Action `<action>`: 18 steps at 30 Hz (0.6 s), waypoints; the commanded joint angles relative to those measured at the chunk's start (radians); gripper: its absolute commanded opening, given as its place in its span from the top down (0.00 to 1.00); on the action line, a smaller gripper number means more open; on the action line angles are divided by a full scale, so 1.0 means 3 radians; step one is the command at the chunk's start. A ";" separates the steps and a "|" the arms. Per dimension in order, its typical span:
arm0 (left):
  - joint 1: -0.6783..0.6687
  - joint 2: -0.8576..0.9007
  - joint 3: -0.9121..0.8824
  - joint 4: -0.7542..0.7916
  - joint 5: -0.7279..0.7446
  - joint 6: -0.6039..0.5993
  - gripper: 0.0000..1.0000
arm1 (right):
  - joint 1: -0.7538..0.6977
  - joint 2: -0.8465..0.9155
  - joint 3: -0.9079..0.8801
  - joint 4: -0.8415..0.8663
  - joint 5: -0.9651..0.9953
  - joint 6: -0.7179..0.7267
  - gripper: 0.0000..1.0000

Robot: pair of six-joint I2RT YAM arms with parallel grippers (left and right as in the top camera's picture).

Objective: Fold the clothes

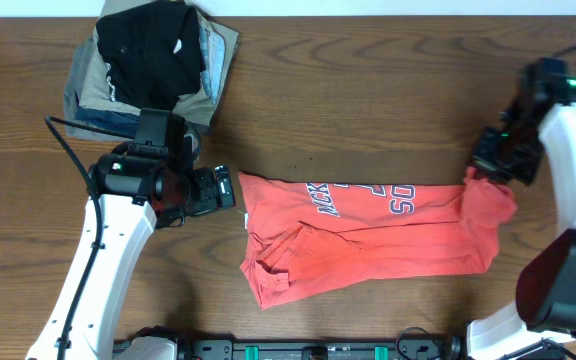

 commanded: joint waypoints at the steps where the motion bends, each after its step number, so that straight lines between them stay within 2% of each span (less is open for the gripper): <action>1: -0.0008 0.0013 0.0000 -0.0043 -0.0019 -0.0028 0.02 | 0.0284 -0.0018 -0.0047 -0.0020 0.0144 0.0020 0.99; 11: -0.0008 0.0013 0.0000 -0.0037 -0.0032 -0.0028 0.02 | 0.0860 -0.0018 -0.0664 0.0186 0.0163 -0.0090 0.99; 18: -0.0008 0.0013 0.0000 -0.0037 -0.0106 -0.0029 0.02 | 0.1213 -0.0018 -0.1100 0.0750 -0.0202 -0.0090 0.97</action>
